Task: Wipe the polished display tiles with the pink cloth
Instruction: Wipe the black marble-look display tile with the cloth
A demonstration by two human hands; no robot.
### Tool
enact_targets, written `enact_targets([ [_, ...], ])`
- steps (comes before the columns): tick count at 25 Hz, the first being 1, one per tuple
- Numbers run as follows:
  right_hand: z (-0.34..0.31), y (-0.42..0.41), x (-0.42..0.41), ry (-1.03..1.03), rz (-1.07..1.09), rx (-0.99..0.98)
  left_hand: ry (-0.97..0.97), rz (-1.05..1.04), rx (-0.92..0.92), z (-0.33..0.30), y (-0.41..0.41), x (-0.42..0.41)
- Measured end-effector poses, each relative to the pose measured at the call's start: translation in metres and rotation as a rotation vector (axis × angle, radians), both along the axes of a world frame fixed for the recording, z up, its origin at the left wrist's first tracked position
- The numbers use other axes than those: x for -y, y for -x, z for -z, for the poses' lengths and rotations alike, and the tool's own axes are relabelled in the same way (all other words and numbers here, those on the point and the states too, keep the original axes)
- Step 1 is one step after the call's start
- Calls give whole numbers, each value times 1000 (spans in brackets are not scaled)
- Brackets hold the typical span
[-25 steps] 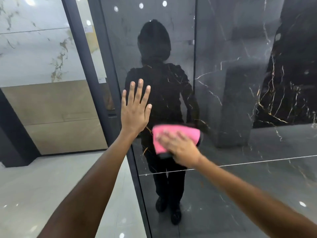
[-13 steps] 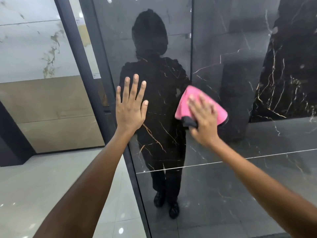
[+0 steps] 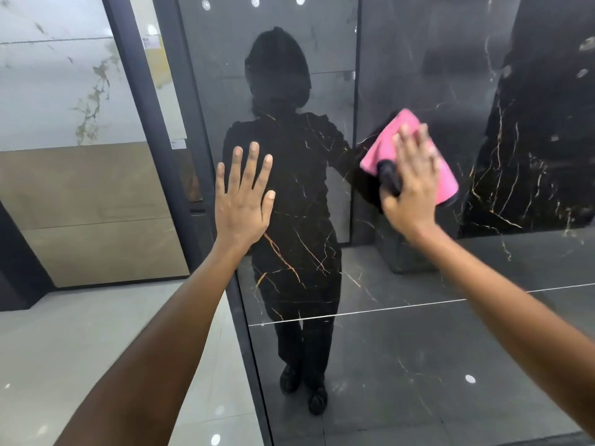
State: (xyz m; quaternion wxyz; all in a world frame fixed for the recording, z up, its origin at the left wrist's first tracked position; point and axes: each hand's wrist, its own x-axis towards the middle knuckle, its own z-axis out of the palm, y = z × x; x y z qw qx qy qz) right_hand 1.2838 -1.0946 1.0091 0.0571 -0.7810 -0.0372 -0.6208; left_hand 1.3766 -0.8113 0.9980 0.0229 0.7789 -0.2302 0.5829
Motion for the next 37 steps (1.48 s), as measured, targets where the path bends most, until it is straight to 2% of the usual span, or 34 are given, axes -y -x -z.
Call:
enact_targets([
  [1, 24, 1, -12, 181, -10, -59, -6, -8, -11, 0, 1, 0],
  [3, 68, 8, -16, 748, -56, -255, 1, 1, -43, -2, 6, -1],
  [4, 65, 10, -8, 892, -42, -322, 14, 25, -64, -2, 10, -1],
  [5, 41, 11, 3, 920, -31, -293, 35, 54, -68, -7, 14, 0],
  [6, 5, 6, 13, 847, -10, -179, 59, 84, -60, -18, 18, 2],
  [7, -38, 1, 21, 653, 29, -55, 79, 110, -42, -34, 21, 5],
  [8, -89, 0, 30, 372, 103, 41, 95, 130, -11, -58, 22, 10],
  [9, -142, 4, 39, 69, 162, 80, 115, 142, 19, -85, 24, 14],
  [10, -186, 9, 45, -208, 123, 94, 141, 146, 46, -116, 24, 17],
  [11, -212, 13, 40, -409, 58, 108, 172, 140, 65, -146, 24, 19],
  [12, -219, 15, 27, -468, 7, 121, 207, 126, 70, -175, 22, 18],
  [13, -212, 10, 15, -302, -37, 110, 238, 105, 64, -199, 17, 15],
  [15, -164, -4, -7, 435, -77, -8, 264, 47, 44, -229, 6, 10],
  [16, -148, -6, -9, 727, -41, -92, 254, 12, 45, -235, 0, 9],
  [17, -150, -7, -2, 881, 9, -127, 239, -19, 56, -237, -4, 10],
  [18, -172, -10, 14, 891, 15, -84, 228, -40, 74, -237, -8, 11],
  [19, -201, -11, 30, 716, -9, 2, 223, -49, 86, -235, -10, 11],
  [22, -292, 16, 58, -182, 51, 221, 219, -45, 98, -232, -11, 11],
  [23, -302, 17, 50, -327, 45, 232, 221, -45, 101, -233, -11, 11],
  [24, -298, 13, 31, -307, 18, 221, 222, -45, 103, -234, -12, 10],
  [25, -283, 5, 6, -112, -31, 197, 222, -46, 102, -235, -12, 10],
  [27, -232, -14, -32, 546, -101, 67, 220, -38, 107, -233, -14, 9],
  [28, -223, -17, -35, 780, -79, -17, 216, -26, 109, -233, -14, 9],
  [29, -233, -20, -25, 897, -46, -24, 212, -14, 104, -233, -14, 9],
  [30, -255, -15, -11, 828, -30, 30, 212, -4, 102, -234, -14, 9],
  [31, -280, -11, 6, 591, -19, 108, 214, 1, 104, -233, -14, 9],
  [33, -327, 12, 28, -98, -58, 255, 217, 5, 105, -233, -15, 9],
  [34, -338, 19, 23, -347, -69, 294, 215, 7, 104, -233, -16, 8],
  [35, -341, 19, 4, -413, -76, 285, 213, 10, 108, -233, -17, 9],
  [36, -340, 14, -21, -279, -68, 237, 216, 15, 117, -233, -17, 9],
  [37, -335, 7, -48, -4, -85, 125, 222, 22, 122, -233, -17, 9],
])
